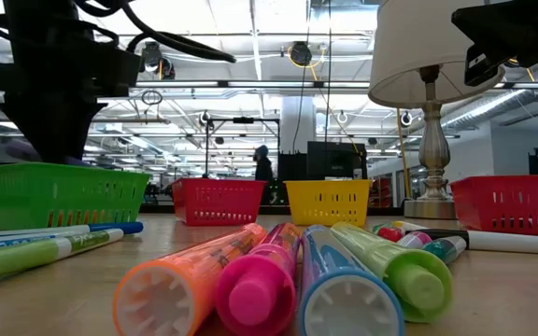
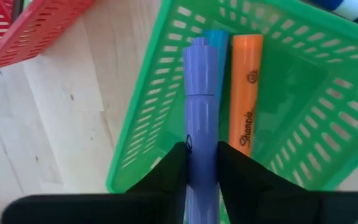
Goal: Pick & Place Markers
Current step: Put the purple highlighter into the green bin, then put the green marker into the left red bin
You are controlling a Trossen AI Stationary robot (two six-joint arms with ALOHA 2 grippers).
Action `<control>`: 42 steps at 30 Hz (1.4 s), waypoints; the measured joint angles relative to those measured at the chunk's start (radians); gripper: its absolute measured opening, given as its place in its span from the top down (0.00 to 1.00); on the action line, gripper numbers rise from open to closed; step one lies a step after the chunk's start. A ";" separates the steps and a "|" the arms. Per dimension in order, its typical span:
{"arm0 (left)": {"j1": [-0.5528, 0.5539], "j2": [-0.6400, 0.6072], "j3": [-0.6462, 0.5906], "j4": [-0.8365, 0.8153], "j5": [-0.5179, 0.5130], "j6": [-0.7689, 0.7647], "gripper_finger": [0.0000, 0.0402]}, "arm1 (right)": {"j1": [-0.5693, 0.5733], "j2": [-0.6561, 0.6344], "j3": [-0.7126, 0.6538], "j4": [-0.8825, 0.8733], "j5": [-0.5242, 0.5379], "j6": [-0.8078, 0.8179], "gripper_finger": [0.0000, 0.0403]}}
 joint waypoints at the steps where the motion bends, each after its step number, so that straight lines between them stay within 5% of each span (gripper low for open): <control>1: 0.000 0.000 0.000 0.000 0.000 -0.005 0.76 | 0.000 0.000 0.000 0.000 0.000 0.000 1.00; 10: -0.006 -0.015 0.015 -0.013 0.033 -0.008 0.59 | 0.000 0.000 0.000 0.000 0.000 0.000 1.00; 14: -0.052 -0.075 0.054 0.013 -0.036 0.028 0.63 | 0.000 0.000 0.000 0.000 0.000 0.000 1.00; 19: -0.151 -0.275 0.003 0.261 -0.151 0.164 0.75 | 0.000 0.000 0.000 0.000 0.000 0.000 1.00; 27: -0.228 -0.666 -0.411 0.930 -0.162 0.227 0.98 | 0.001 0.000 0.000 0.000 -0.001 0.001 1.00; 34: -0.219 -0.928 -0.791 1.435 -0.239 0.252 0.99 | 0.001 0.000 0.000 0.000 -0.002 0.016 1.00; 42: -0.209 -1.141 -0.895 1.468 -0.327 0.416 0.99 | 0.001 0.000 0.000 -0.003 -0.001 0.019 1.00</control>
